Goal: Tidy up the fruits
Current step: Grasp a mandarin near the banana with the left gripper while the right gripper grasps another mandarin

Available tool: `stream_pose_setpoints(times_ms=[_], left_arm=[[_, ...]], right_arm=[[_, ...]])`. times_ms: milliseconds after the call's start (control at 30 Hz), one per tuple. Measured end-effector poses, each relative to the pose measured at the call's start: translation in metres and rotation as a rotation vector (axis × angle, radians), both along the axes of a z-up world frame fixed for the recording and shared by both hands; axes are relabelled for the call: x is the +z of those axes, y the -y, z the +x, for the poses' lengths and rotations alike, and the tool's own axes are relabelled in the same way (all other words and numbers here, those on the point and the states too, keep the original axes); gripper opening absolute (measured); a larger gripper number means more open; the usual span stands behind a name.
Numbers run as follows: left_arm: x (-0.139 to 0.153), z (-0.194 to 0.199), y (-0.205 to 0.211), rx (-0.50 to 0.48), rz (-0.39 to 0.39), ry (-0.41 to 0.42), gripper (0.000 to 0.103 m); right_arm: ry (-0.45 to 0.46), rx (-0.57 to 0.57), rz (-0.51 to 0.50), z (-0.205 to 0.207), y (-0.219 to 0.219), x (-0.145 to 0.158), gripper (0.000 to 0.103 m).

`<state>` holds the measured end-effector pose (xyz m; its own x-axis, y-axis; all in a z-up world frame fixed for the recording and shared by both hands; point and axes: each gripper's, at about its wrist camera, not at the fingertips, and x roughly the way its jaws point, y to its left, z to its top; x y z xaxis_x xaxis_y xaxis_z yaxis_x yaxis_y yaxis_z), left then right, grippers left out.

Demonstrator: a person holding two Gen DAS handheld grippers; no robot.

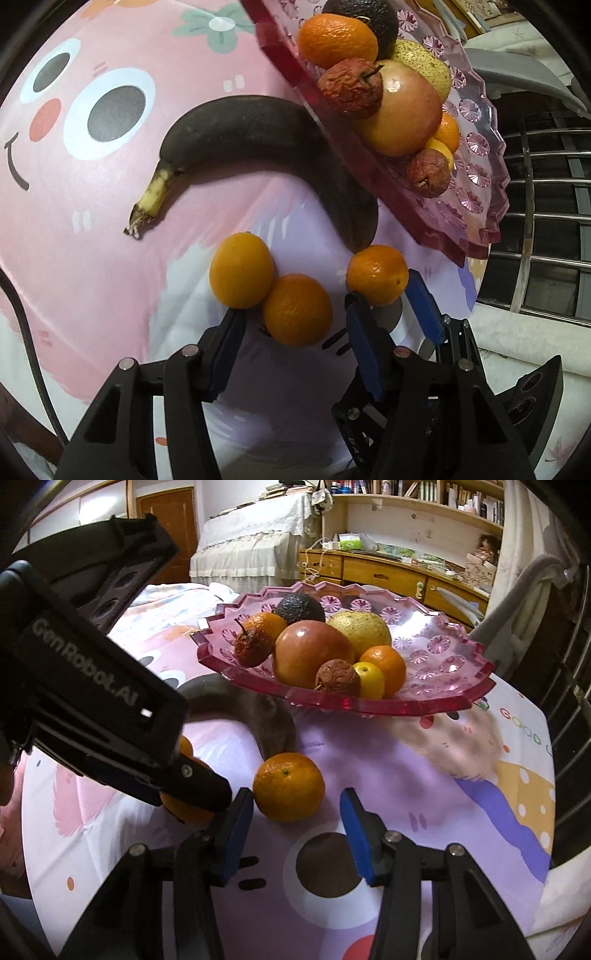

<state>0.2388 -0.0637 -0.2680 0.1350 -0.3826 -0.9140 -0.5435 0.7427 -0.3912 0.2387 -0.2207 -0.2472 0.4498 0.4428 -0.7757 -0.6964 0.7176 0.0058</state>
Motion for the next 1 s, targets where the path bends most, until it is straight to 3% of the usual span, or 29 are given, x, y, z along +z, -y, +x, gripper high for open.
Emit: stream_pose_setpoints(times_ms=[233, 533, 733, 1000], left_arm=[[-0.002, 0.008, 0.001, 0.002, 0.009, -0.008, 0.035], [-0.003, 0.002, -0.006, -0.004, -0.011, -0.011, 0.034], [-0.007, -0.012, -0.008, -0.03, -0.061, -0.071, 0.034], [0.017, -0.029, -0.024, -0.091, 0.018, -0.092, 0.034]], right_arm=[[-0.009, 0.029, 0.017, -0.001, -0.002, -0.001, 0.041], [-0.028, 0.016, 0.02, -0.001, -0.004, 0.0, 0.041], [-0.029, 0.005, 0.013, -0.003, -0.001, 0.003, 0.041], [-0.027, -0.006, 0.018, -0.017, 0.004, 0.016, 0.038]])
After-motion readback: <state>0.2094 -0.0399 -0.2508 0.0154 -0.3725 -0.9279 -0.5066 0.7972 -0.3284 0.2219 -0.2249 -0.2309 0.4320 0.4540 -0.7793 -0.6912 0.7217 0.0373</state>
